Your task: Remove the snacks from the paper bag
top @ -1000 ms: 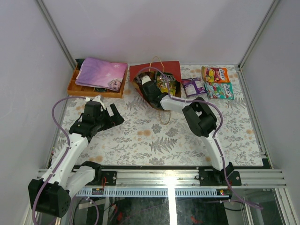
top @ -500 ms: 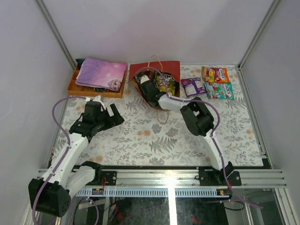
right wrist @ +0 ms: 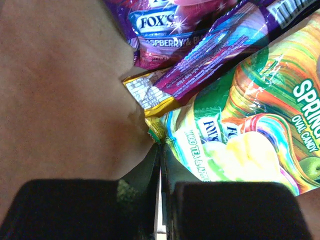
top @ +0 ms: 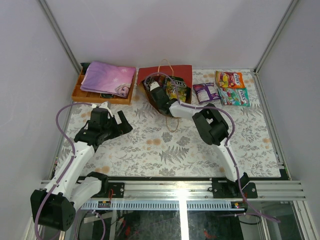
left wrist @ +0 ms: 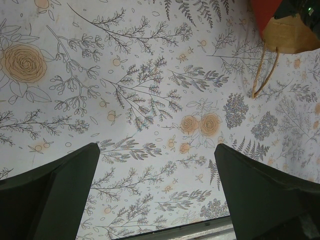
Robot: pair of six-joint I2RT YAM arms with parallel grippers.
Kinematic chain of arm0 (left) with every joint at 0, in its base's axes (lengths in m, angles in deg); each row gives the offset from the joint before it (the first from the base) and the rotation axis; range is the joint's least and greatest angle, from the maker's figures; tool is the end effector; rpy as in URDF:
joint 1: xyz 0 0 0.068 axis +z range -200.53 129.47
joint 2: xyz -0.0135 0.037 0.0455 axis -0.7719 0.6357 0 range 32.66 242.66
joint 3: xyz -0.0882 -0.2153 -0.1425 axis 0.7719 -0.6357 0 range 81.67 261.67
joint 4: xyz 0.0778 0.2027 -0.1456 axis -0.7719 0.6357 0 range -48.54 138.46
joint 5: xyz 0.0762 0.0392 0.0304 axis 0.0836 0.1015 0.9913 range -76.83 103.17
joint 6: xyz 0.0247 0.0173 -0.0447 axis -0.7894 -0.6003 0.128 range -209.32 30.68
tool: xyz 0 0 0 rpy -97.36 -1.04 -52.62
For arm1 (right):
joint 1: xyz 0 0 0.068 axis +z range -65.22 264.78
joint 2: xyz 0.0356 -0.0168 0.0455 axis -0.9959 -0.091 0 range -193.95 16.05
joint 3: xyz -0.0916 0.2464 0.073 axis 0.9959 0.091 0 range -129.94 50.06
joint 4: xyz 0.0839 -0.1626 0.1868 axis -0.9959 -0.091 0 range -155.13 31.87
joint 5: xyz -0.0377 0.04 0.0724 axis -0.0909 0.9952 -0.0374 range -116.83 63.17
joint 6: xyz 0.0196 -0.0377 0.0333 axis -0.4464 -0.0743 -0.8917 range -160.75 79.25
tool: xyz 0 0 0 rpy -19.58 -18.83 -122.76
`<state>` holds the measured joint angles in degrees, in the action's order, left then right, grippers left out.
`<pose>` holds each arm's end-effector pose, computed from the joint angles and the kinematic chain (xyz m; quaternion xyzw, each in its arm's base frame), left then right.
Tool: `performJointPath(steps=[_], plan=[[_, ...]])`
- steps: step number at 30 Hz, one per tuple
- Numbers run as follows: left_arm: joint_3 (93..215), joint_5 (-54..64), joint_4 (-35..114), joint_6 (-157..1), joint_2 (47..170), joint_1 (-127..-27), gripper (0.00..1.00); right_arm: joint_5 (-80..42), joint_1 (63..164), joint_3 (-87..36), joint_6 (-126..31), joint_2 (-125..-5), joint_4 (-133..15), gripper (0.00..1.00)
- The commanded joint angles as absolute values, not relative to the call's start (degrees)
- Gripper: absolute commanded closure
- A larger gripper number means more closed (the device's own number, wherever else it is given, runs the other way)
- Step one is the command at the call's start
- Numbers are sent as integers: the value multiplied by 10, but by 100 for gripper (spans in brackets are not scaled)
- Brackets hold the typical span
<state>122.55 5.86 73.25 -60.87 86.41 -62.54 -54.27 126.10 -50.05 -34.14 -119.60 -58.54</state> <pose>0.1886 -0.0447 0.2534 -0.1073 0.9150 -0.1881 0.3405 0.4078 0.3366 0.1424 -0.2530 0.8345 -0.0700 0.4844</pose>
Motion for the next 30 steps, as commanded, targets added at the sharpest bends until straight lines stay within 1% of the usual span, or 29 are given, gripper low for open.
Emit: performJointPath(steps=[1, 14, 22, 25, 30], plan=[[1232, 55, 718, -617, 864, -624, 0, -485, 1262, -459, -373, -1134, -573, 100], [1231, 53, 718, -616, 860, -624, 0, -382, 1266, -286, -464, -983, -514, 100], [1231, 56, 718, -616, 862, -624, 0, -337, 1278, -229, -501, -924, -505, 100], [1232, 55, 719, -616, 864, -624, 0, -306, 1282, -215, -525, -912, -504, 100], [1232, 57, 720, -616, 864, -623, 0, -287, 1289, -185, -565, -891, -497, 100]])
